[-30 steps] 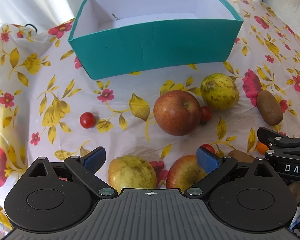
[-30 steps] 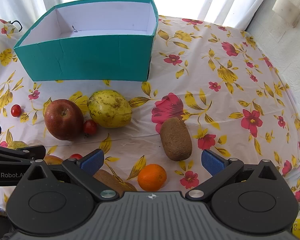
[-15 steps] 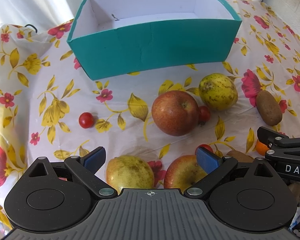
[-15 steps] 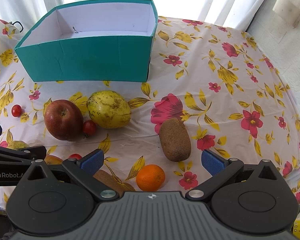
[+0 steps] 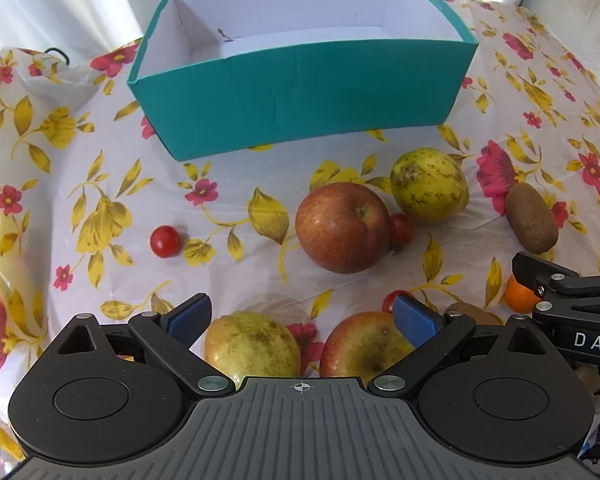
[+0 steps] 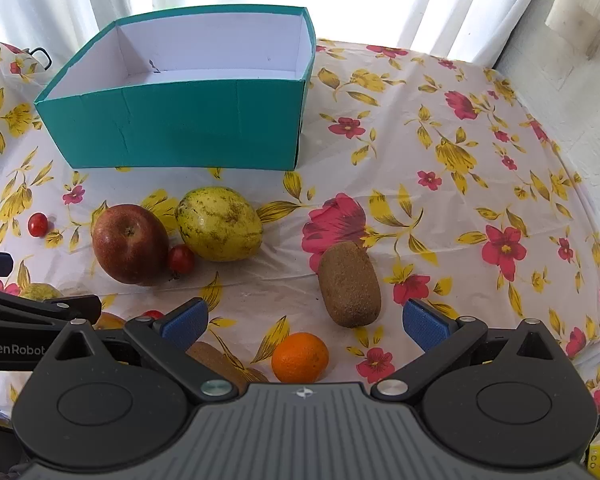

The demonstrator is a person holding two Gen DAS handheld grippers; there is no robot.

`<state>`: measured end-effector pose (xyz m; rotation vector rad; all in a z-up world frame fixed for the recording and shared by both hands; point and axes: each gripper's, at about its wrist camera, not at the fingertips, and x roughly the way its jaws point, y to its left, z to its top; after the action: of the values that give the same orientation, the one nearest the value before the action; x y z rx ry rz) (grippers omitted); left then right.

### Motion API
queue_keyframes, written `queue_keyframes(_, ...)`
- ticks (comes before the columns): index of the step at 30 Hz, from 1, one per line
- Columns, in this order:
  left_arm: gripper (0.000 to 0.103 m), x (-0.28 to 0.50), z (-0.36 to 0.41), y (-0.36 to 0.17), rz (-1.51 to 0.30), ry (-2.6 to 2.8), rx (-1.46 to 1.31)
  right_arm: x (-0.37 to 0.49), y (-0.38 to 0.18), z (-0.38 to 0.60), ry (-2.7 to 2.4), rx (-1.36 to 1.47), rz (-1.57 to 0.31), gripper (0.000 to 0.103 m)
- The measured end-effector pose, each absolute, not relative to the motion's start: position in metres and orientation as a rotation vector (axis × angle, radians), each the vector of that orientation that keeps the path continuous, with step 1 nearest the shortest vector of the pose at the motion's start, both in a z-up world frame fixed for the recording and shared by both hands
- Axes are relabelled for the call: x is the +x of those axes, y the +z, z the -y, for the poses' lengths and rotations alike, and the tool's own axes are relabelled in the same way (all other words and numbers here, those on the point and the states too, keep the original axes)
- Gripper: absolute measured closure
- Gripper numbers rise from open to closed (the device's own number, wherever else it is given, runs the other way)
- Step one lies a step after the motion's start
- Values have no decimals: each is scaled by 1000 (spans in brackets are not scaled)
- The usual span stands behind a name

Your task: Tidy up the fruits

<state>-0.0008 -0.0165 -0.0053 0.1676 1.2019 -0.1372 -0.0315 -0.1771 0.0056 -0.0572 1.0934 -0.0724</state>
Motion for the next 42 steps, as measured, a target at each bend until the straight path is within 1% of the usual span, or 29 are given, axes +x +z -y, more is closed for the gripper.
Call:
queue_keyframes(9,3,-2,15,-3,-1175,-165,150,-32,5,179,-59,-44,-1088,0)
queue_keyframes(12,3,-8,9,4,-1091,-213,112,-34,7,183,-33,-31,-1062,0)
queue_keyframes(15,3,-21,-6,11,-952,-240,35,-42,13,189,28,-16,-964,0)
queue_keyframes(18,3,-36,-22,11,-816,-249,-15,-59,22,195,81,-11,-784,0)
queue_keyframes(21,3,-41,-37,4,-826,-221,-52,-80,29,202,149,-19,-572,0)
queue_keyframes(23,3,-46,-42,-1,-834,-161,-25,-85,29,200,198,-62,-521,0)
queue_keyframes(27,4,-59,-57,-11,-838,-172,-13,-86,22,200,193,-64,-538,0)
queue_keyframes(31,5,-61,-65,-26,-899,-170,-16,-82,11,204,178,-13,-579,0)
queue_keyframes(33,9,-60,-68,-32,-925,-171,-16,-81,9,205,181,5,-593,0)
queue_keyframes(34,13,-59,-69,-37,-941,-170,-14,-79,7,205,182,7,-603,0)
queue_keyframes(36,14,-58,-69,-42,-967,-188,-22,-78,4,204,185,10,-622,0)
queue_keyframes(39,18,-55,-66,-48,-985,-219,-16,-76,1,203,183,11,-638,0)
queue_keyframes(42,28,-48,-63,-56,-1011,-254,-24,-74,1,205,177,14,-652,0)
